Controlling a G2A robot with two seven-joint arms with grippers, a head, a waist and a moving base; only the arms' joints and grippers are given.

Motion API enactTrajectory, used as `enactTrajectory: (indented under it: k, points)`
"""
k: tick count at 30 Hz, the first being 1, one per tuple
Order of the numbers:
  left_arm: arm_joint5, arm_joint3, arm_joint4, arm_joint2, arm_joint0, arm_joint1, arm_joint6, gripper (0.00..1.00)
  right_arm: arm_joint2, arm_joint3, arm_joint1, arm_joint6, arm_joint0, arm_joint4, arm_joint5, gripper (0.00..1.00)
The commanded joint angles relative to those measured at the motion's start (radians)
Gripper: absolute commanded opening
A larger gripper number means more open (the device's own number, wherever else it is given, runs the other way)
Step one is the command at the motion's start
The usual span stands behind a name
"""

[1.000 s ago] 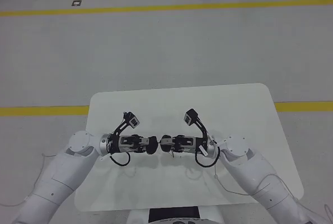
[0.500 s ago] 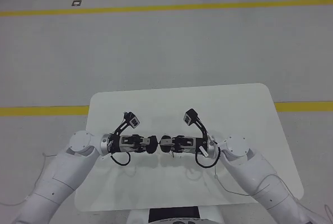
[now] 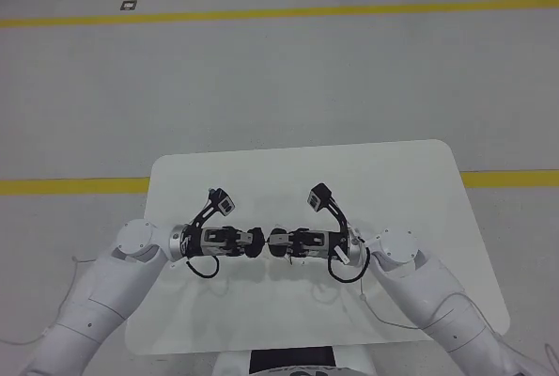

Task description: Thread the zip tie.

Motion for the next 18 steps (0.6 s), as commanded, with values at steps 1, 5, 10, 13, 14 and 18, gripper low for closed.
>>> enactTrajectory:
  k: [1,5,10,13,14,18]
  points:
    - [0.001,0.002,0.001,0.002,-0.001,0.000,0.000,0.03,0.000,0.000,0.000,-0.001,0.000,-0.001,0.001,0.00]
    - [0.000,0.003,0.001,0.003,-0.003,-0.001,-0.001,0.05,-0.001,0.001,0.000,-0.001,0.001,-0.001,0.002,0.00]
    - [0.000,0.004,0.003,0.004,-0.003,-0.001,0.000,0.07,-0.005,0.002,-0.001,0.002,0.003,-0.001,0.004,0.00]
    - [-0.002,0.002,0.001,0.002,-0.001,0.000,0.001,0.07,-0.008,0.005,-0.002,0.003,0.005,-0.001,0.006,0.00]
    - [-0.003,0.002,0.001,0.001,0.000,0.000,0.001,0.07,-0.009,0.005,-0.002,0.003,0.006,-0.001,0.006,0.00]
    - [-0.002,0.000,0.002,0.001,0.001,0.001,-0.001,0.00,-0.011,0.007,-0.003,0.002,0.007,0.000,0.006,0.00]
